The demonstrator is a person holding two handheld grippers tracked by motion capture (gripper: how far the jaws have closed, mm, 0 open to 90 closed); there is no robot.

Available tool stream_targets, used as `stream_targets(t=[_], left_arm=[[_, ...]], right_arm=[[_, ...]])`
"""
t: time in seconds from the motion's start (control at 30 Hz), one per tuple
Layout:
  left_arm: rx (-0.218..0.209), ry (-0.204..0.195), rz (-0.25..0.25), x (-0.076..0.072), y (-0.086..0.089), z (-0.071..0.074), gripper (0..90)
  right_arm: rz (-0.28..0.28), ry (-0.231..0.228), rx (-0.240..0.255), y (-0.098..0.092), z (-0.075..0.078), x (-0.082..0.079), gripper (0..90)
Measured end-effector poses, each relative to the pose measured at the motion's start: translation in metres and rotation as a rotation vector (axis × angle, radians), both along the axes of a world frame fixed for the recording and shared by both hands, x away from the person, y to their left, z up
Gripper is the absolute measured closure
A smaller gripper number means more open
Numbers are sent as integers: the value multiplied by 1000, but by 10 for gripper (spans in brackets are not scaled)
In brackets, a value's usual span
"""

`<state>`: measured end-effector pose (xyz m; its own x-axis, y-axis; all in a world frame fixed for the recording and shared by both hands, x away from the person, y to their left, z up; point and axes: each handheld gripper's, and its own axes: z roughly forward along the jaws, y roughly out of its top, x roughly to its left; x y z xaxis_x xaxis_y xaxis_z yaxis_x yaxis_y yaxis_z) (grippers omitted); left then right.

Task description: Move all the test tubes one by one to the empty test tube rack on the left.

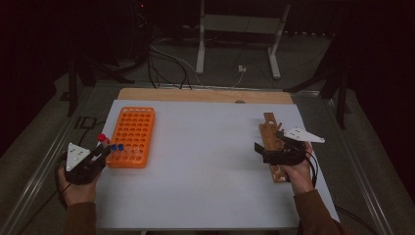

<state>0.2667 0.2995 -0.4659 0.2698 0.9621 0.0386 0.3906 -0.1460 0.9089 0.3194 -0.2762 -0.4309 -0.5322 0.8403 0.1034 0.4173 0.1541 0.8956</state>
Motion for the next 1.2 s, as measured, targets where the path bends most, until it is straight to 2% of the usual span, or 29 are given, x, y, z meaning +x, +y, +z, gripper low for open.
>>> stream_targets(t=[0.33,0.57,0.63,0.73,0.83,0.97,1.2], left_arm=[[55,130,-11,3,4,-24,752],[51,158,-11,6,4,-26,739],[25,161,0,4,5,-27,658],[-43,139,3,-2,8,-20,565],[-79,96,9,-10,7,-10,446],[-110,36,-6,-18,-2,3,300],[-155,-31,-61,-20,-29,12,160]], right_arm=[[-8,3,1,-10,-5,-8,1],[-24,9,3,-18,-13,-14,1],[-28,8,6,-20,-15,-16,1],[-29,-1,13,-22,-18,-19,1],[-35,-10,8,-23,-21,-23,1],[-32,-19,11,-22,-24,-26,1],[-31,-61,20,-21,-26,-30,1]])
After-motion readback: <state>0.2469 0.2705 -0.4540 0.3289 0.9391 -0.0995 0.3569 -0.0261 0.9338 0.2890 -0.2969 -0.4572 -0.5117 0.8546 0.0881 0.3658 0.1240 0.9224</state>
